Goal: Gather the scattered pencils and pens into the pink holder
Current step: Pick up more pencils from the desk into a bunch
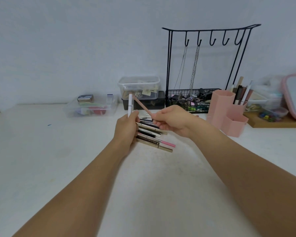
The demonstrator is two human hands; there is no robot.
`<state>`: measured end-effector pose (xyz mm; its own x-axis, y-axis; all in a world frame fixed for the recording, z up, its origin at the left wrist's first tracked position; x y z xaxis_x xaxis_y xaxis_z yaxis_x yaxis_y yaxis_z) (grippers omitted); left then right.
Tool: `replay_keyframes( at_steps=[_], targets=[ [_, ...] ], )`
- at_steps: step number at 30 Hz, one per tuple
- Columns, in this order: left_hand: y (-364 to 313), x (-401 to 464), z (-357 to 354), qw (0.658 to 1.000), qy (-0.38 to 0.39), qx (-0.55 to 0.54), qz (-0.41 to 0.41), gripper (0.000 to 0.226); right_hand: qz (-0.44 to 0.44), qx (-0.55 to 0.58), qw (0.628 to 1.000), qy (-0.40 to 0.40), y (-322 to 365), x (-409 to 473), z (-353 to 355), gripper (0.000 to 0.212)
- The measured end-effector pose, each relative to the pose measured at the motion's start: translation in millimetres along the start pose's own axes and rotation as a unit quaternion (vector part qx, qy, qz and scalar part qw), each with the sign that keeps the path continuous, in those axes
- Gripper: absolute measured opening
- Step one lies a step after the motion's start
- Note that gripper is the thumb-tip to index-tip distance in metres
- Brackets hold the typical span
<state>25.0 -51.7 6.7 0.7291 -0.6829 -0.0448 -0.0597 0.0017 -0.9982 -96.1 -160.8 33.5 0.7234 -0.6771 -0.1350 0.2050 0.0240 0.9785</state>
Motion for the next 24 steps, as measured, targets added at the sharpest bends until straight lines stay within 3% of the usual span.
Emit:
replay_keyframes(
  at_steps=[3, 6, 10, 13, 17, 21, 24],
  targets=[
    [-4.7, -2.9, -1.0, 0.996, 0.008, -0.083, -0.008, 0.035, -0.007, 0.117, 0.990, 0.079, 5.0, -7.4, -21.8, 0.012],
    [-6.7, -3.5, -1.3, 0.994, 0.006, -0.106, -0.033, 0.047, 0.001, 0.104, 0.987, 0.122, 4.9, -12.2, -41.5, 0.011],
    [-6.0, -0.9, -0.9, 0.995, 0.004, -0.093, -0.045, 0.030, 0.061, -0.039, 0.992, 0.102, 4.2, -10.7, -48.9, 0.015],
    [-4.0, 3.0, 0.8, 0.998, -0.011, -0.030, -0.050, 0.035, 0.106, -0.178, 0.977, 0.058, 7.3, -10.7, -44.3, 0.020],
    [-3.5, 5.5, 4.7, 0.998, -0.018, -0.026, -0.052, 0.038, 0.137, -0.333, 0.932, 0.041, 17.0, -13.2, -36.7, 0.004],
    [-4.2, 10.7, 12.9, 0.996, -0.041, -0.076, -0.039, 0.035, 0.122, -0.474, 0.869, 0.068, 18.1, -15.9, -35.7, 0.020],
    [-3.5, 13.5, 20.6, 0.996, -0.062, -0.065, -0.017, 0.035, 0.105, -0.510, 0.849, 0.090, 14.6, -18.8, -40.1, 0.020]
  ],
)
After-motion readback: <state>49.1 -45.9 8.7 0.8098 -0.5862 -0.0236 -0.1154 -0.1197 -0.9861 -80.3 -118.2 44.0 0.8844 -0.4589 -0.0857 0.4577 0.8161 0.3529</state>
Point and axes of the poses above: each hand's wrist, its own x-axis towards the middle knuckle, its own z-axis out of the back of the hand, y = z × x, the point moved 5 cm from there along x, towards the middle knuckle
